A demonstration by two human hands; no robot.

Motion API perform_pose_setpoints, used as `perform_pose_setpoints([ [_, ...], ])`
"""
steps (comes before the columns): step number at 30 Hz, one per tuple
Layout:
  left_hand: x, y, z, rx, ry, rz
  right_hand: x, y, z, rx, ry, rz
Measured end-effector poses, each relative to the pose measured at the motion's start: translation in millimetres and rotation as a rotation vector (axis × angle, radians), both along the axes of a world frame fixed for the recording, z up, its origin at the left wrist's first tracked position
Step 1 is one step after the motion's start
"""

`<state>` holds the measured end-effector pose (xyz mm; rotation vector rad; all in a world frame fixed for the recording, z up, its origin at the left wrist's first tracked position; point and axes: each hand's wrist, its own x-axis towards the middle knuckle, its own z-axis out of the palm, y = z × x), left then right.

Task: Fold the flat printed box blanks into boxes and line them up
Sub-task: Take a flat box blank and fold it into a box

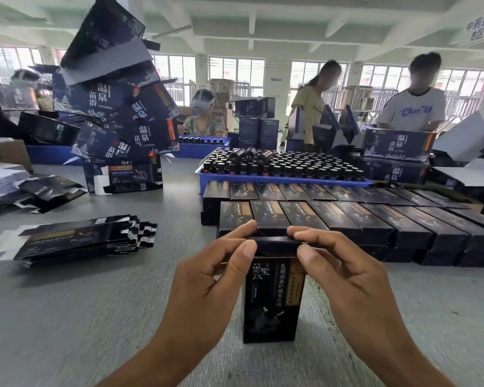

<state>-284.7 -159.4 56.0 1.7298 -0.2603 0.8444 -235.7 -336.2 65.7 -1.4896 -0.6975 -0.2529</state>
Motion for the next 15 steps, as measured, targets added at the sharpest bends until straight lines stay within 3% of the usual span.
perform_pose_setpoints([
  [5,0.7,1.4,-1.8,-0.026,0.016,-0.023,1.4,-1.4,-1.6,-0.058,-0.018,-0.025],
  [10,1.3,4.4,-2.6,0.174,-0.075,0.051,2.9,-1.6,-2.8,-0.086,-0.082,-0.046],
  [15,1.3,8.2,-0.9,0.248,-0.122,0.066,5.9,-2.6,-5.1,-0.112,-0.123,-0.054],
])
